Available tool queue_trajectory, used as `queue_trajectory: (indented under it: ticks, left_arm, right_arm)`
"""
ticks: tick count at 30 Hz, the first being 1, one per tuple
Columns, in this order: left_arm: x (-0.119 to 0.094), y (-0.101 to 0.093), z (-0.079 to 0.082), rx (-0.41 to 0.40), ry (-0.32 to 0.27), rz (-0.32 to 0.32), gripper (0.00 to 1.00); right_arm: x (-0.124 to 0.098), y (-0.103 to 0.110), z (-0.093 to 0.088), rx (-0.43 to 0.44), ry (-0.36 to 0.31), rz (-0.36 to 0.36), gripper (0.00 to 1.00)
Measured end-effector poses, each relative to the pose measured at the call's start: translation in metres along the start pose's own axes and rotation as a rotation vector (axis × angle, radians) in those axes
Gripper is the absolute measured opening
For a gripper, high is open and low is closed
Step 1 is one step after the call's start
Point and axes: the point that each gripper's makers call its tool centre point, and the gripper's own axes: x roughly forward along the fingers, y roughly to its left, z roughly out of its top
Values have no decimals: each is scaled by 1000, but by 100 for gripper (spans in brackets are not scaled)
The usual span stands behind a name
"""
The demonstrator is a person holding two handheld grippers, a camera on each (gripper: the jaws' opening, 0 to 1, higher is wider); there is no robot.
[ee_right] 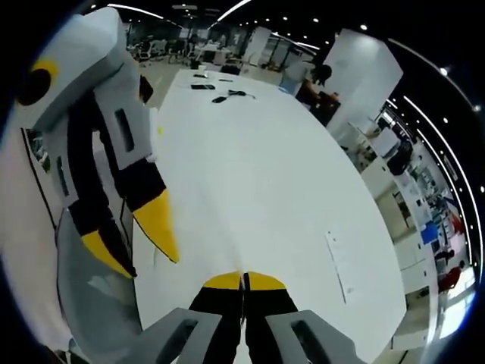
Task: Arrange the food packaging bags into a neat stack by flattening each bag and aligning their edges.
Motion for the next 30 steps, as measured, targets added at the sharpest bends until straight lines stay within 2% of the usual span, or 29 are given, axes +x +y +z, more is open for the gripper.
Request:
queue_trajectory:
  ticks: [6,14,19,23,25,30]
  left_arm:
    - [-9,5,1,-72,-38,43,24]
    - [-17,11,-19,-181,-50,98,31]
    - [-23,10,-26,-229,-58,123,34]
    - [-24,12,-41,-266,-55,131,36]
    - [-26,8,-40,-288,-60,134,36]
    - [-28,5,-51,-324,-57,143,37]
  right_arm:
    - [1,-11,1,-18,0,-11,0]
    - [0,-26,1,-42,0,-22,0]
    - [0,-33,3,-64,1,-34,0]
    - [3,-41,6,-95,4,-42,0]
    - [5,-46,6,-104,7,-48,0]
    - [12,-57,5,-127,14,-62,0]
